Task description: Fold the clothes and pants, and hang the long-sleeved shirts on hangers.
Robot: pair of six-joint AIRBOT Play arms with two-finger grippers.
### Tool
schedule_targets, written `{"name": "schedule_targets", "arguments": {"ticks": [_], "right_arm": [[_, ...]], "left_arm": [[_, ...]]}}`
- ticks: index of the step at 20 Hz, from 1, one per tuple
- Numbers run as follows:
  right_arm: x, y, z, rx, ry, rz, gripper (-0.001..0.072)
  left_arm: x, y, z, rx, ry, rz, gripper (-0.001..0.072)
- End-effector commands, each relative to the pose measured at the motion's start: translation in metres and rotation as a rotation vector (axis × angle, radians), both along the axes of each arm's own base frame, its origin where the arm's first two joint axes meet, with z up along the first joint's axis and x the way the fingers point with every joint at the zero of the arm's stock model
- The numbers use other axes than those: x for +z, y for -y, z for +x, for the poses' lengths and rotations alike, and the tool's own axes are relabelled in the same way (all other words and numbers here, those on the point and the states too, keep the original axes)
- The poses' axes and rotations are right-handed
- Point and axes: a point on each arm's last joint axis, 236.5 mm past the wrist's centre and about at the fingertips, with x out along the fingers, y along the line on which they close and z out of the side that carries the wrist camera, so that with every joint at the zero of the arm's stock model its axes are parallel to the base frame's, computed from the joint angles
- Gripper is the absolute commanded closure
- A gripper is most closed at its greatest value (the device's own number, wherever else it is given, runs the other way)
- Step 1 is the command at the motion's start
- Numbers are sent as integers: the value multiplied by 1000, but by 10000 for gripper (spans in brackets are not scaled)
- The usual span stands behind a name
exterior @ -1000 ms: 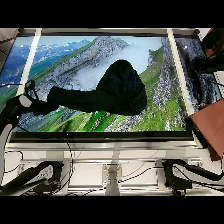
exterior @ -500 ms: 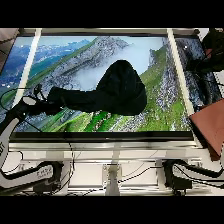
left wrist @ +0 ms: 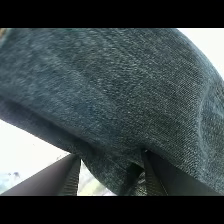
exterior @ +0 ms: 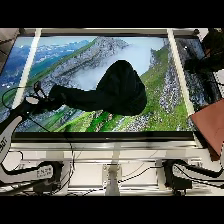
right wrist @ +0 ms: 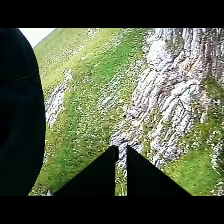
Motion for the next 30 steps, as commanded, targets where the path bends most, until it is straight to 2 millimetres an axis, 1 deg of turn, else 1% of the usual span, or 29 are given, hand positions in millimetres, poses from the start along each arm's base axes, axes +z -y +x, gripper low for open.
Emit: {"name": "schedule_targets", "arguments": {"ticks": [1, 2, 3, 4, 5, 6, 7, 9, 10, 11, 12, 13, 14, 15, 16, 17, 18, 19, 20, 21, 22, 24, 26, 27, 28, 29, 30], "right_arm": [[0, -3, 1, 3, 3, 16, 605], [0, -3, 1, 3, 4, 16, 607], [0, -3, 2, 3, 8, 14, 608], [-1, -2, 4, 2, 15, 8, 609], [-7, 2, 5, 11, 13, -15, 610], [-17, 5, 3, 16, -3, -31, 611], [-32, 5, 0, 20, -30, -28, 611], [-63, -4, -9, 54, -100, 9, 611], [-79, -16, -12, 76, -130, 59, 611], [-92, -30, -12, 96, -152, 121, 611], [-104, -49, -11, 116, -166, 205, 608], [-112, -64, -6, 124, -167, 285, 548], [-119, -79, 0, 119, -162, 362, 348], [-125, -94, 7, 111, -163, 433, 292], [-133, -104, 13, 104, -167, 479, 292], [-143, -113, 17, 99, -178, 507, 291], [-154, -121, 21, 97, -194, 527, 291], [-164, -131, 21, 98, -215, 546, 291], [-174, -142, 22, 101, -237, 575, 291], [-182, -154, 21, 104, -257, 602, 291], [-189, -165, 21, 108, -273, 624, 291], [-201, -181, 27, 105, -271, 637, 291], [-210, -190, 38, 87, -235, 625, 291], [-213, -194, 44, 75, -215, 627, 273], [-215, -200, 51, 56, -193, 643, 224], [-217, -205, 57, 37, -177, 661, 208], [-220, -209, 62, 17, -163, 675, 174]], "left_arm": [[-4, 14, -2, -124, 21, 47, 313], [-4, 16, 1, -129, 32, 57, 516], [-3, 16, 5, -123, 49, 71, 633], [0, 13, 12, -110, 75, 91, 673], [5, 11, 19, -104, 99, 103, 673], [15, 10, 29, -104, 125, 107, 673], [30, 9, 41, -105, 163, 110, 674], [76, 8, 64, -115, 269, 129, 675], [107, 7, 73, -113, 336, 140, 674], [138, 6, 78, -114, 403, 157, 675], [168, 2, 79, -119, 468, 189, 675], [200, -4, 75, -126, 534, 238, 675], [229, -12, 67, -124, 590, 283, 675], [253, -20, 59, -110, 637, 310, 675], [276, -27, 49, -92, 678, 327, 675], [294, -34, 40, -75, 709, 340, 676], [308, -41, 32, -58, 731, 352, 676], [315, -47, 25, -46, 738, 359, 676], [317, -54, 18, -39, 729, 367, 676], [313, -62, 12, -28, 701, 372, 676], [304, -74, 7, 4, 653, 375, 676], [283, -108, -4, 83, 544, 419, 676], [260, -136, -16, 137, 430, 457, 676], [247, -142, -22, 130, 374, 466, 676], [233, -142, -27, 116, 319, 454, 675], [221, -139, -30, 101, 276, 440, 675], [212, -136, -31, 89, 246, 421, 675]]}}
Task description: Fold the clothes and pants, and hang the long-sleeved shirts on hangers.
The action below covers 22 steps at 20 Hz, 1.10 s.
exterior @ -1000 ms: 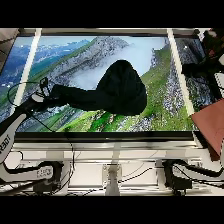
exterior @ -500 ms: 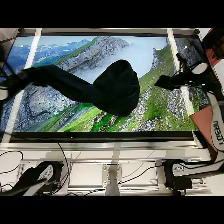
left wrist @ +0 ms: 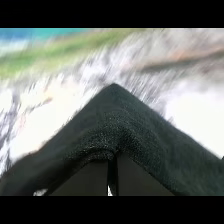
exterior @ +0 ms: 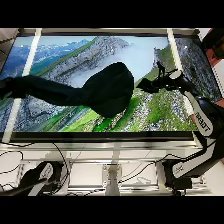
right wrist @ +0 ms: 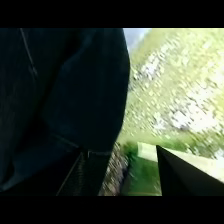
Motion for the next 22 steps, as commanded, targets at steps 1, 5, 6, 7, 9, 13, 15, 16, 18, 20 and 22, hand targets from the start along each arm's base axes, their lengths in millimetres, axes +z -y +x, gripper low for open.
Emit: {"name": "schedule_targets", "arguments": {"ticks": [1, 5, 6, 7, 9, 13, 15, 16, 18, 20, 22], "right_arm": [[-11, -18, 22, -98, 29, 52, 166], [-21, -39, 34, -118, -2, 106, 170], [-20, -47, 38, -107, 5, 108, 177], [-19, -54, 41, -99, 12, 103, 237], [-20, -62, 51, -144, 22, 102, 285], [-10, -60, 55, -138, 51, 93, 676], [21, -42, 64, -122, 110, 74, 676], [47, -25, 71, -124, 173, 44, 677], [112, 15, 83, -146, 325, -36, 677], [189, 65, 83, -178, 495, -155, 677], [257, 102, 68, -214, 618, -236, 677]], "left_arm": [[-39, -7, -16, 20, -162, -26, 675], [-58, 0, -10, 2, -203, -55, 675], [-61, 2, -8, 2, -206, -72, 675], [-63, 2, -8, 2, -212, -76, 675], [-68, 2, -7, 2, -224, -81, 674], [-70, 3, -2, 6, -212, -103, 675], [-57, 2, 12, 26, -130, -121, 675], [-48, 0, 20, 41, -75, -130, 675], [-19, -6, 38, 83, 68, -146, 674], [24, -18, 51, 144, 253, -149, 675], [63, -26, 54, 195, 405, -172, 675]]}}
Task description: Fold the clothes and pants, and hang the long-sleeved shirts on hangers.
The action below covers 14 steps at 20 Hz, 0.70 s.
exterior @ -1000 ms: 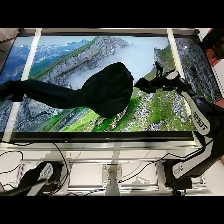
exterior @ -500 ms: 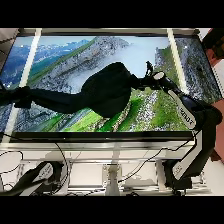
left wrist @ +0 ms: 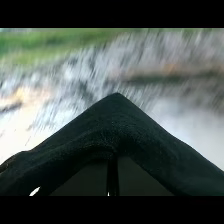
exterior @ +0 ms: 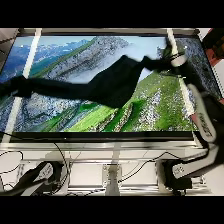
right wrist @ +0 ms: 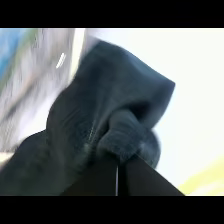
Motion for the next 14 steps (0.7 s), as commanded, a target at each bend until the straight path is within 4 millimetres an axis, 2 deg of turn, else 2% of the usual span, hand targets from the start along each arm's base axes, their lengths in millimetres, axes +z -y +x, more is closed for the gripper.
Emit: {"name": "schedule_targets", "arguments": {"ticks": [1, 3, 5, 7, 9, 11, 14], "right_arm": [[110, 66, -26, -80, 206, -189, 677], [152, 81, -51, -92, 269, -276, 677], [172, 87, -75, -85, 281, -366, 677], [174, 88, -98, -59, 243, -415, 677], [168, 95, -122, -38, 175, -484, 677], [163, 100, -144, -21, 114, -526, 677], [161, 100, -169, 3, 56, -545, 677]], "left_arm": [[72, -19, 10, 124, 285, -30, 675], [90, -18, 4, 133, 332, -27, 675], [98, -16, 0, 129, 347, -19, 675], [102, -14, -2, 123, 352, -17, 675], [98, -9, -4, 104, 329, -22, 675], [84, 1, -7, 64, 267, -27, 675], [44, 14, -21, -23, 75, 23, 675]]}}
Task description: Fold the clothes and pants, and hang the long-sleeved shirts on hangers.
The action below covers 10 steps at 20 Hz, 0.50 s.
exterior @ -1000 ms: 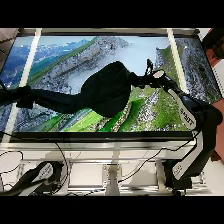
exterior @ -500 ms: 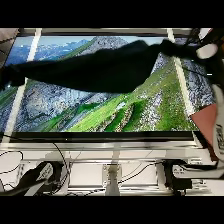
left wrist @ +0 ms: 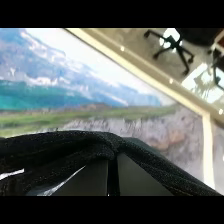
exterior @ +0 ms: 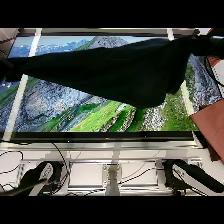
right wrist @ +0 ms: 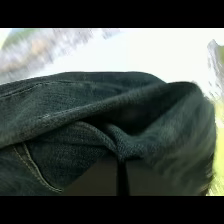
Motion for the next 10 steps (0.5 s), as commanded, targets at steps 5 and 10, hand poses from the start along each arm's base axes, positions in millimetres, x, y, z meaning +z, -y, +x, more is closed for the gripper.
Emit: {"name": "schedule_targets", "arguments": {"ticks": [5, 10], "right_arm": [[-73, 6, -7, 5, -250, -20, 677], [-183, -18, 61, 12, -361, 172, 676]], "left_arm": [[-117, 20, -44, -176, -517, 54, 675], [-168, 11, -28, -173, -605, 5, 675]]}}
